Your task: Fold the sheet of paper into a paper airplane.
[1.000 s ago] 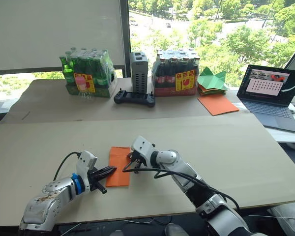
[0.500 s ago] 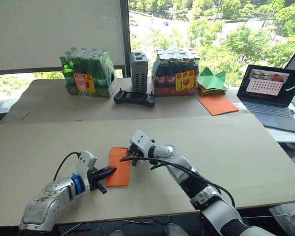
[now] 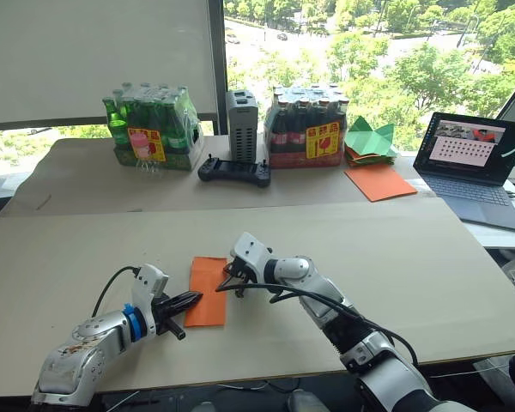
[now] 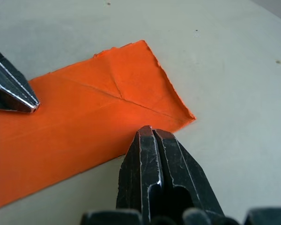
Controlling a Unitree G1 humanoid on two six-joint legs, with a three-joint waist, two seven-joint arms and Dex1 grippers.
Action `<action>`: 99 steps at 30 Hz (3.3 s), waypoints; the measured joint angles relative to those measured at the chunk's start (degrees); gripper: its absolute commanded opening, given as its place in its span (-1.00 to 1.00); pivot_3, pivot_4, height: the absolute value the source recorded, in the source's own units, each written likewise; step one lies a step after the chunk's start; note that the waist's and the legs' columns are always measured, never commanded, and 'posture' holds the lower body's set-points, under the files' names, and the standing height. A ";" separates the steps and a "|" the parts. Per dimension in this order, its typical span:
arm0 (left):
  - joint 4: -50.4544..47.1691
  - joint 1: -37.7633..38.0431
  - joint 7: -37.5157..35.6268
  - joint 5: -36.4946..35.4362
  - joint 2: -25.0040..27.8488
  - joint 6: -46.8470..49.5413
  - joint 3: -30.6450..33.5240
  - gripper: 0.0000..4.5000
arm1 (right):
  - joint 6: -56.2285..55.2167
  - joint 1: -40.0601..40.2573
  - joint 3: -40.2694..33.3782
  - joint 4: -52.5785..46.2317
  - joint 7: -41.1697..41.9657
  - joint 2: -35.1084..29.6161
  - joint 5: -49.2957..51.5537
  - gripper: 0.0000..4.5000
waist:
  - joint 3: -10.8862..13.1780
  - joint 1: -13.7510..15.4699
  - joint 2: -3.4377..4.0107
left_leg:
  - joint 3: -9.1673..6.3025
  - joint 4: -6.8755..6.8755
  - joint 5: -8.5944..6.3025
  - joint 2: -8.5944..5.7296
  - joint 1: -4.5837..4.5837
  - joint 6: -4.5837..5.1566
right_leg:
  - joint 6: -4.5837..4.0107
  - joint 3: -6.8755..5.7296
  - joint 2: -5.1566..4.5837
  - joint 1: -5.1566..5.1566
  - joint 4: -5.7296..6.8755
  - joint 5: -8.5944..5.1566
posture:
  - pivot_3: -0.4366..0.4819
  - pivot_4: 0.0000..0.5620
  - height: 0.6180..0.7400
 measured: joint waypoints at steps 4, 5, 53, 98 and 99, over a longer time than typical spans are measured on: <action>0.03 0.00 0.00 0.01 0.02 0.15 0.01 -0.99 | 1.60 0.79 0.72 -2.42 1.77 -0.72 -0.33 -1.00 | 0.00 -0.01 0.00 | 0.00 -0.29 0.00 0.02 0.41 0.00 | -0.02 -0.01 0.01 0.43 -0.26 -0.04 | -0.05 -0.47 1.00; 0.04 0.00 -0.01 0.01 0.03 0.16 0.01 -0.99 | 1.84 0.95 0.84 -3.17 2.21 -0.86 -0.39 -1.00 | 0.00 -0.02 0.00 | 0.00 -0.37 0.00 0.03 0.45 0.00 | -0.02 -0.02 0.02 0.49 -0.39 -0.04 | -0.05 -0.47 1.00; 2.16 -1.66 -0.95 0.15 1.26 0.32 0.48 -0.99 | 5.45 6.49 7.08 -16.95 16.68 -7.65 1.58 -1.00 | 0.00 0.08 0.00 | -0.02 -0.51 0.00 0.02 0.45 0.00 | 0.14 -0.05 0.00 0.56 -0.60 -0.13 | -0.05 -0.47 1.00; 2.83 -5.64 0.30 -7.53 1.57 8.10 8.76 -0.99 | 11.31 -1.76 -17.02 -12.04 3.47 -5.36 16.31 -1.00 | 0.23 0.16 0.01 | -0.10 -0.49 0.04 -0.03 -0.62 -0.04 | -0.11 -0.08 -0.04 -0.51 -0.52 0.09 | -0.05 -0.47 1.00; 2.48 -5.21 0.30 -7.56 1.55 8.56 8.68 -0.99 | 11.34 -1.76 -17.16 -12.03 3.09 -5.52 16.50 -1.00 | 0.23 0.17 0.01 | -0.10 -0.49 0.04 -0.04 -0.62 -0.04 | -0.11 -0.08 -0.04 -0.51 -0.52 0.09 | -0.05 -0.47 1.00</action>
